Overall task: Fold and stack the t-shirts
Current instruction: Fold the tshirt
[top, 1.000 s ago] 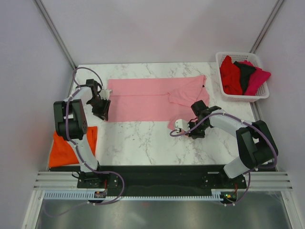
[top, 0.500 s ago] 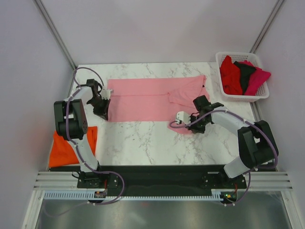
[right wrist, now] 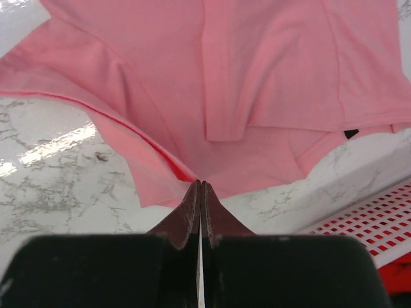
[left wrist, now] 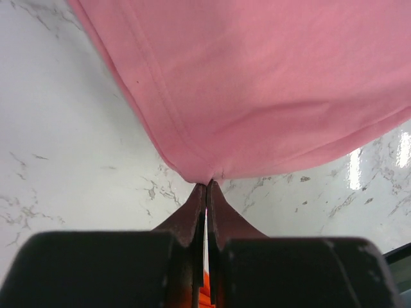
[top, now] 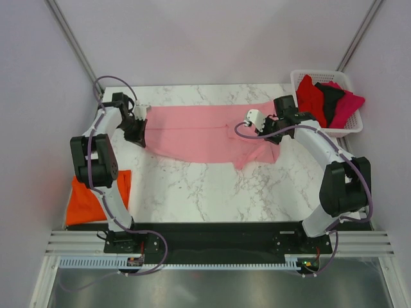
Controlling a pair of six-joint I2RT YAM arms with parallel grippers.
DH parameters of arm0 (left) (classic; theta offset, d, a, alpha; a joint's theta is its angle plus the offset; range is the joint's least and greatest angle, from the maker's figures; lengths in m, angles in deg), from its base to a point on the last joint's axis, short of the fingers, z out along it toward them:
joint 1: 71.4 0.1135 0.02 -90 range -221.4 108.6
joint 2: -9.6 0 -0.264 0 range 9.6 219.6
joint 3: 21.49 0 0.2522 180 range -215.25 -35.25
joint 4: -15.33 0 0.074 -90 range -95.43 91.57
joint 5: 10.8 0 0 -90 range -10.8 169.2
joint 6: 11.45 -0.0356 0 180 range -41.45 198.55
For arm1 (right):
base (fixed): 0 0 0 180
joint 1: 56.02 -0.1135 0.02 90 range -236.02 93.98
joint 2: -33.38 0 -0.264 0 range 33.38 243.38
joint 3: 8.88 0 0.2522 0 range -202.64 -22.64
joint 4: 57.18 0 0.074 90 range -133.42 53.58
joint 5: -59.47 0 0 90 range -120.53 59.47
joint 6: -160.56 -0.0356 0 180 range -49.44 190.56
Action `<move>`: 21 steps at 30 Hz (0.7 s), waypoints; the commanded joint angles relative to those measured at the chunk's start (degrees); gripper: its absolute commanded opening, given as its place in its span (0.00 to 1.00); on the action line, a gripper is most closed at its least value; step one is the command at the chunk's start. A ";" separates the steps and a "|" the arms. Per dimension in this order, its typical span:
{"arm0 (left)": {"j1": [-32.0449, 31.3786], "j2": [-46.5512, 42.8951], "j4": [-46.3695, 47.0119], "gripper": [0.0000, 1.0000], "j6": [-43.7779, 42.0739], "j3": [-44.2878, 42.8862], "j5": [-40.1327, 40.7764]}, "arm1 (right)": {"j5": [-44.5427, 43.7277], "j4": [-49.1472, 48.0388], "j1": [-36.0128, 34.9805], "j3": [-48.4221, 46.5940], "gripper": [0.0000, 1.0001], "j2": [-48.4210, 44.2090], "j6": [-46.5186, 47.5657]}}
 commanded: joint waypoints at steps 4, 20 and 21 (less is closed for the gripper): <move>-0.20 1.55 -3.08 0.02 0.25 -8.75 -2.24 | -1.48 -2.42 1.99 -10.92 0.00 4.15 -3.69; -0.12 9.54 -4.67 0.02 0.16 -23.35 -0.83 | -5.43 -6.11 4.19 -28.43 0.00 16.10 -11.86; -0.12 10.42 -4.66 0.02 0.16 -23.96 -0.57 | -5.61 -6.28 4.10 -29.04 0.00 17.41 -12.13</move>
